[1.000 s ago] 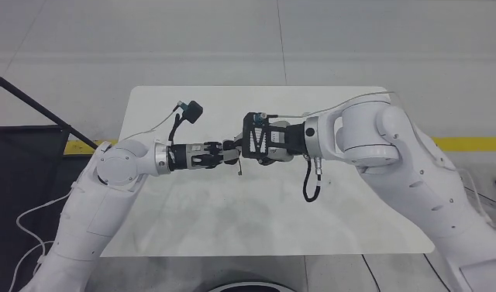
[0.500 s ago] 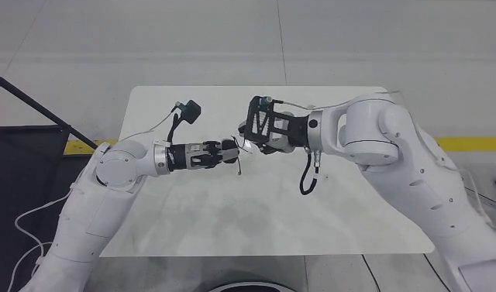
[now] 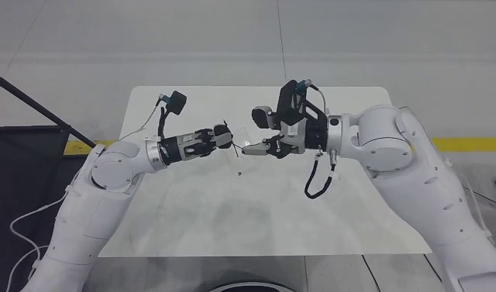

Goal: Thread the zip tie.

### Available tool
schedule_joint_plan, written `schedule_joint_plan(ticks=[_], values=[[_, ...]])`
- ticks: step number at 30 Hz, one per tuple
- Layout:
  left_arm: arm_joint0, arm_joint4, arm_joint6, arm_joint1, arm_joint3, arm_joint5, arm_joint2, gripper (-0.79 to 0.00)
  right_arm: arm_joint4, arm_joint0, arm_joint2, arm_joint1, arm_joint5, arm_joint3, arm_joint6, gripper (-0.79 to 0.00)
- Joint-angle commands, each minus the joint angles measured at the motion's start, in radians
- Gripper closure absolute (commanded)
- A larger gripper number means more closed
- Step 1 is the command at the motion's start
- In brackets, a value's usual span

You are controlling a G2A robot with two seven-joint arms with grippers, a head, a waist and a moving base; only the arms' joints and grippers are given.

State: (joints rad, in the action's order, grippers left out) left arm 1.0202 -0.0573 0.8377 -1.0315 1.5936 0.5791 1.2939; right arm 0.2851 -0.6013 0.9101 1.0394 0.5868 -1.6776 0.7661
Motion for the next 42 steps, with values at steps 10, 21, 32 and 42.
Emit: schedule_joint_plan(ticks=[10, 21, 32, 42], values=[[0.008, 0.068, -0.123, -0.006, 0.022, 0.041, -0.01, 0.0, -0.068, -0.061, 0.012, -0.005, -0.096, 0.02, 0.009, -0.785], [0.004, 0.086, -0.141, -0.008, 0.03, 0.049, -0.031, 0.0, -0.151, -0.07, -0.047, 0.019, -0.164, 0.076, 0.011, -0.459], [0.007, 0.071, -0.138, -0.007, 0.032, 0.053, -0.032, 0.0, -0.191, -0.038, -0.092, 0.045, -0.162, 0.12, 0.041, -0.317], [0.006, 0.068, -0.133, -0.005, 0.029, 0.054, -0.033, 0.0, -0.189, -0.038, -0.09, 0.056, -0.165, 0.128, 0.038, 0.0]])
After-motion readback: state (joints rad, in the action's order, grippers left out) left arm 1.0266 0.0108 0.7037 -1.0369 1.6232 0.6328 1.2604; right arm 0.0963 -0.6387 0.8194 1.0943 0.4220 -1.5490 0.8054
